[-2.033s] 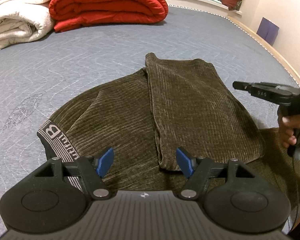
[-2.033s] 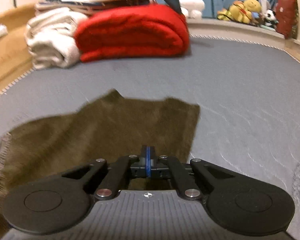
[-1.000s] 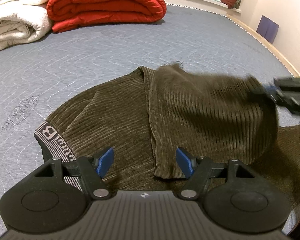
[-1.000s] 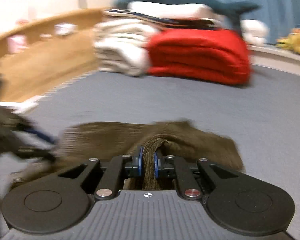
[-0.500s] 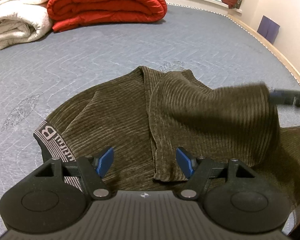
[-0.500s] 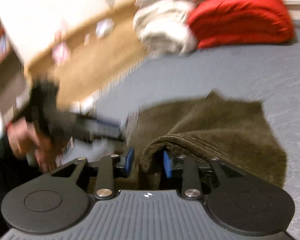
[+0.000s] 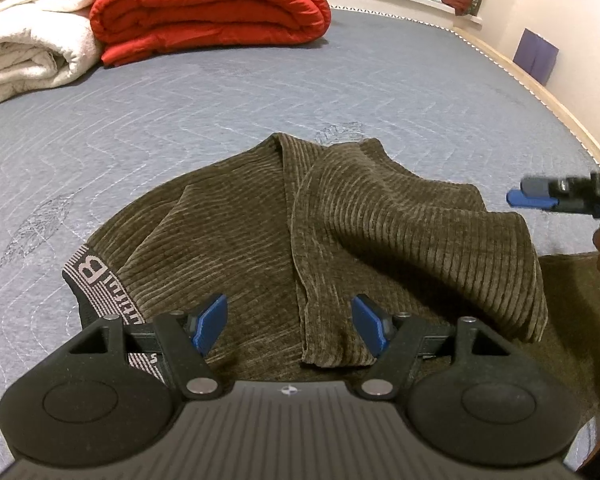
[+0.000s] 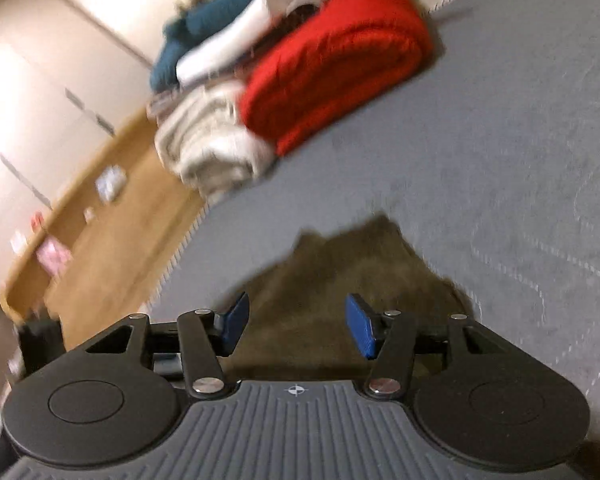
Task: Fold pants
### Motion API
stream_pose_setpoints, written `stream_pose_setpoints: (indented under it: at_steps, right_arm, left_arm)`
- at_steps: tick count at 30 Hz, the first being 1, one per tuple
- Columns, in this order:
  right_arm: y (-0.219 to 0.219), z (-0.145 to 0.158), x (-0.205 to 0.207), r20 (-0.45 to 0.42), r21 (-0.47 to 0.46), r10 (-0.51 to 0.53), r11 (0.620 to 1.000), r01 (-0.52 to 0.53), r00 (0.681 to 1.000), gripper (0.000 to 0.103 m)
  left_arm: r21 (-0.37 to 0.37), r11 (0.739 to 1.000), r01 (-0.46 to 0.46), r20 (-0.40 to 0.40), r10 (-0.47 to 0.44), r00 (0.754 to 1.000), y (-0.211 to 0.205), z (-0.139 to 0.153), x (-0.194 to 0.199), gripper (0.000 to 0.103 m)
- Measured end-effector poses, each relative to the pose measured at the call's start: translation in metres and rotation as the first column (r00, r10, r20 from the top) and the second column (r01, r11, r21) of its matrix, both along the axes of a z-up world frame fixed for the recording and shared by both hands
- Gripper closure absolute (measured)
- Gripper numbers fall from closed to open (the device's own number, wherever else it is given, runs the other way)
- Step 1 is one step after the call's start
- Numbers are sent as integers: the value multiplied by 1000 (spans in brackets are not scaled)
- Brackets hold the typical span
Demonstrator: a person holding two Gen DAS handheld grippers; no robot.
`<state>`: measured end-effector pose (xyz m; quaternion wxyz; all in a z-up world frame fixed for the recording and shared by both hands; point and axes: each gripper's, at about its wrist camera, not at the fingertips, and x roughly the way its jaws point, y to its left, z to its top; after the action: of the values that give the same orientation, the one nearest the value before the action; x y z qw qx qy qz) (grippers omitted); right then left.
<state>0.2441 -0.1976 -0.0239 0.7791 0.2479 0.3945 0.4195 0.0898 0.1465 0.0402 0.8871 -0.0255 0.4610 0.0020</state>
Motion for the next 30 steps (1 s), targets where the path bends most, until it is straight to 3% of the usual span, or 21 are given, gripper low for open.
stream_pose_setpoints:
  at_steps: [3, 11, 20, 22, 24, 25, 30]
  right_arm:
    - [1, -2, -6, 12, -25, 46, 999, -46, 999, 46]
    - [-15, 2, -25, 55, 13, 120, 993, -121, 991, 46]
    - [5, -13, -42, 3, -27, 249, 968, -249, 969, 46]
    - [6, -16, -41, -6, -17, 232, 973, -232, 973, 40]
    - [4, -20, -37, -21, 3, 180, 984, -180, 983, 23]
    - [3, -23, -34, -36, 24, 147, 989, -146, 989, 22]
    - [3, -31, -24, -96, 142, 47, 989, -33, 994, 21]
  left_arm:
    - [5, 1000, 6, -1, -6, 1000, -3, -1, 1, 29]
    - [14, 1000, 4, -2, -4, 1000, -6, -2, 4, 29]
    - [24, 1000, 13, 0, -13, 1000, -13, -2, 6, 29]
    - [28, 1000, 15, 0, -15, 1000, -14, -2, 6, 28]
    - [32, 999, 15, -3, -15, 1000, -14, -3, 6, 26]
    - [36, 999, 14, -3, -14, 1000, -14, -4, 6, 18]
    - [44, 999, 13, -3, -13, 1000, -13, -6, 8, 17]
